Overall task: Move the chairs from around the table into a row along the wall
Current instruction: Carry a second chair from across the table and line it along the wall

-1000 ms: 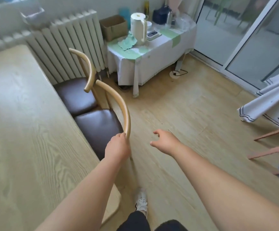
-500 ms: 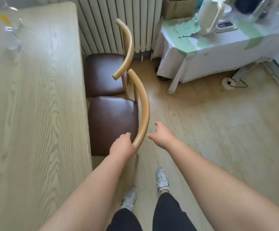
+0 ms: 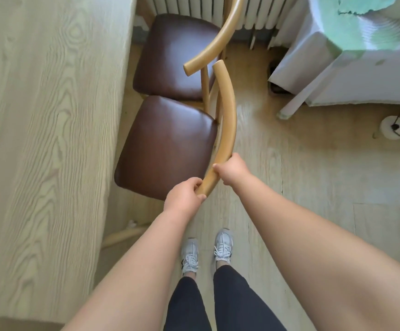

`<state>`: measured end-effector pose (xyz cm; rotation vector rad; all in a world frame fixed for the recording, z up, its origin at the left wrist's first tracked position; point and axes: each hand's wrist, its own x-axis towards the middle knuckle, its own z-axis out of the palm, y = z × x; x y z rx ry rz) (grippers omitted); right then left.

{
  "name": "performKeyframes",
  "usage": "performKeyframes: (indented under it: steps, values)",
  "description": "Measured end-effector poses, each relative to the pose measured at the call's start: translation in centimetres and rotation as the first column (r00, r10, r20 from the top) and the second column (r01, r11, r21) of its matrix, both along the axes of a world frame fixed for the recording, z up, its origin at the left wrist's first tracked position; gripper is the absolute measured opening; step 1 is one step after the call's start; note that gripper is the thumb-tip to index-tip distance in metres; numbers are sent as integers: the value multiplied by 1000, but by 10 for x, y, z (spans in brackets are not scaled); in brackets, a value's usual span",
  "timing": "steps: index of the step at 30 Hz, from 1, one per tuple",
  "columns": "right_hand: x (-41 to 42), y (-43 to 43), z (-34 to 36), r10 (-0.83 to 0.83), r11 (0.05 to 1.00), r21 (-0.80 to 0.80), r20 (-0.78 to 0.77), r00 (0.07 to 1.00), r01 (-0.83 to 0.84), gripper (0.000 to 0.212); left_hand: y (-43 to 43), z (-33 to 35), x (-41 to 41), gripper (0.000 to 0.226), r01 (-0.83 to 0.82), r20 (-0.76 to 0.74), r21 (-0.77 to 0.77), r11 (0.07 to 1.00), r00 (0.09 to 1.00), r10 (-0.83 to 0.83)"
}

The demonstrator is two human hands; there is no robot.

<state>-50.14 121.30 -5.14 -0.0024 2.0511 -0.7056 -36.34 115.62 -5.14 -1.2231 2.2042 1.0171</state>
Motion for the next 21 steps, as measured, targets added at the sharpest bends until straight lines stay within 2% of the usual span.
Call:
performKeyframes:
  steps: [4,8,16,21]
  values:
    - [2,-14,-10,-148,989,26,94,985,146,45,0,-5,3,43,-9,-38,24,1000,999,10]
    - [1,-18,-16,-232,972,13,162,959,233,48,2,-8,1,45,-36,-7,79,996,999,36]
    - [13,0,-17,-245,968,-5,171,954,249,37,17,-2,10,44,-26,43,83,996,999,23]
    - [29,41,-18,-300,954,31,178,937,300,42,54,3,25,42,65,39,70,995,997,-68]
